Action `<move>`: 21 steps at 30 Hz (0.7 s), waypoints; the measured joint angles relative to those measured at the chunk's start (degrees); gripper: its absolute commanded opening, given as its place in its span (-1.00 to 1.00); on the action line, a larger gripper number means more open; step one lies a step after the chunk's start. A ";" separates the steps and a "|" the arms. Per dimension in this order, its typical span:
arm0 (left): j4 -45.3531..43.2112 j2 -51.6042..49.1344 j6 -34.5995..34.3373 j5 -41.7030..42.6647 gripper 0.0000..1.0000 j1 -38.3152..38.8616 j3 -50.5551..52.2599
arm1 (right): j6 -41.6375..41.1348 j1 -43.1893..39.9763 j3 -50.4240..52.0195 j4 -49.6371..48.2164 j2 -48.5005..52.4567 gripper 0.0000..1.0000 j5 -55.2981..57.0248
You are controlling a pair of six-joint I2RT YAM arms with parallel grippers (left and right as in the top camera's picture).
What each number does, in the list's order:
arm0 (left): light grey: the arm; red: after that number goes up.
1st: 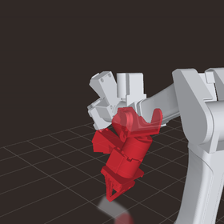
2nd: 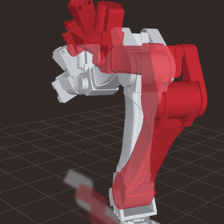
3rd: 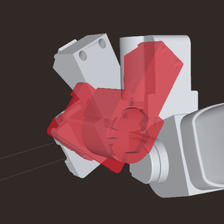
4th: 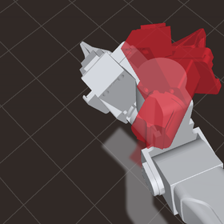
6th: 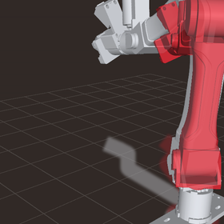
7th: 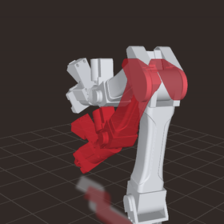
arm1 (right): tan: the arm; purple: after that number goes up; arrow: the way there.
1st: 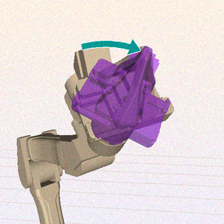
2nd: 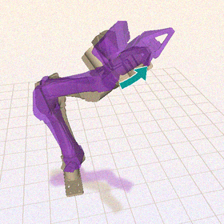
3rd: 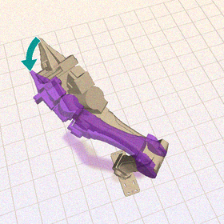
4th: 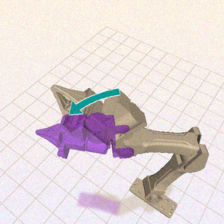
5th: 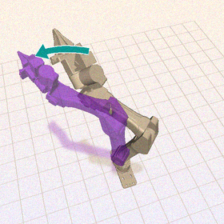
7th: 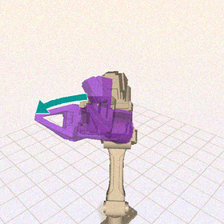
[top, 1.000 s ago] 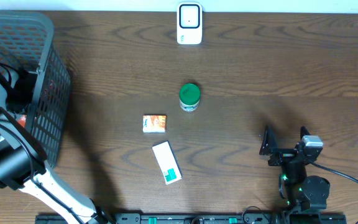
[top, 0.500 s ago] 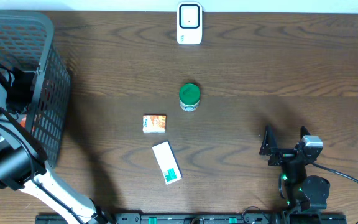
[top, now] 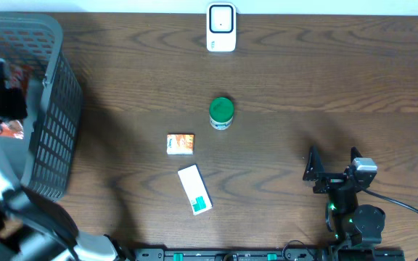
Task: Scan the item barcode
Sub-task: 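Reach into the basket and grasp the red TOP chocolate bar, then carry the red TOP bar out and drop it right of the Panadol box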
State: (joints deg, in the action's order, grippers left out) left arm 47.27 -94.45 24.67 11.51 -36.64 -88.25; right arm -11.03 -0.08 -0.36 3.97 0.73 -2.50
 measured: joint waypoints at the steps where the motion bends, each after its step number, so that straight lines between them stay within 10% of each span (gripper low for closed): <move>1: 0.02 2.25 -0.90 0.00 -0.23 0.00 0.00 | 0.00 0.00 0.00 0.00 0.00 0.99 -0.02; 13: 0.87 24.96 -13.88 2.58 -0.23 0.00 0.00 | 0.00 0.00 0.00 0.00 -0.02 0.99 -0.02; 21: 9.22 33.46 -17.44 21.99 -0.23 0.15 0.00 | 0.00 0.00 0.00 0.00 0.00 0.99 0.00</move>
State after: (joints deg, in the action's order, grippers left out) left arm 56.49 -60.99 7.22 33.50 -36.49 -88.25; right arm -11.03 -0.08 -0.36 3.97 0.73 -2.50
